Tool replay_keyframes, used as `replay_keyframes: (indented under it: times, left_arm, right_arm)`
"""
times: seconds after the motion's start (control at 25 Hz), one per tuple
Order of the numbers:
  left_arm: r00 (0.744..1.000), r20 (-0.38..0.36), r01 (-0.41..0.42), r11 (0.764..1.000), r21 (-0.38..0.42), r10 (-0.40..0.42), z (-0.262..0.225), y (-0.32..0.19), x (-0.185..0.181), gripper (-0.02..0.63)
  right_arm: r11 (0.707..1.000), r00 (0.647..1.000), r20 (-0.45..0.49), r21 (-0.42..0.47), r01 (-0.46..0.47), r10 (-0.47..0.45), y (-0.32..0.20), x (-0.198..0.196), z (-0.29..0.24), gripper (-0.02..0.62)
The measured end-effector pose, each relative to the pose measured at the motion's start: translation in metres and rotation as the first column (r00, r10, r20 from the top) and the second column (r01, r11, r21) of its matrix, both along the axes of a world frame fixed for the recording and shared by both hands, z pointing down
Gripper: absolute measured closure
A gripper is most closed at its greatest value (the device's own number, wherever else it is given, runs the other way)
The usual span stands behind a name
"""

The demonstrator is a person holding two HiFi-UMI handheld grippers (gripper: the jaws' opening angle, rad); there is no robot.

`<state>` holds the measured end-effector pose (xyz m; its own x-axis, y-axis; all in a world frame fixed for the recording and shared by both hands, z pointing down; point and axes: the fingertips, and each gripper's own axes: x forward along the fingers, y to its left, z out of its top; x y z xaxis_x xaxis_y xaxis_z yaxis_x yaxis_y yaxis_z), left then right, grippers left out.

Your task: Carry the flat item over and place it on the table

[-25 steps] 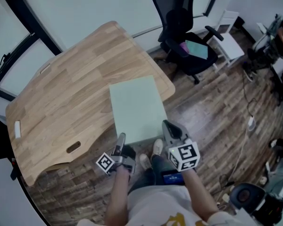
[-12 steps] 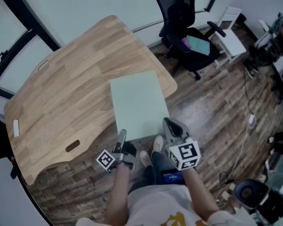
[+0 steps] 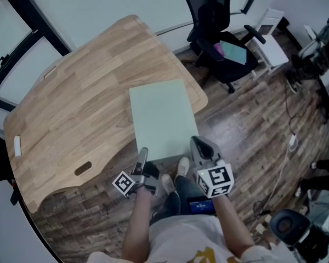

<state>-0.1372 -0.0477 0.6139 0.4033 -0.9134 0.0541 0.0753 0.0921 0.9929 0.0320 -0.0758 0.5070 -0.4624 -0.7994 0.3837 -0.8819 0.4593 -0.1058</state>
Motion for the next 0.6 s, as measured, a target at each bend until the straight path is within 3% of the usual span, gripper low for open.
replay_keyframes:
  times: [0.28, 0.6]
  left_arm:
    - [1.0, -0.002, 0.02, 1.0, -0.006, -0.021, 0.002, -0.004, 0.002, 0.321]
    - [0.999, 0.008, 0.031, 0.999, -0.015, -0.031, 0.008, -0.007, 0.003, 0.321]
  right_arm:
    - [1.0, 1.0, 0.001, 0.021, 0.011, -0.011, -0.003, 0.0, 0.003, 0.597]
    - [1.0, 1.0, 0.004, -0.022, 0.016, -0.016, -0.003, -0.001, 0.011, 0.597]
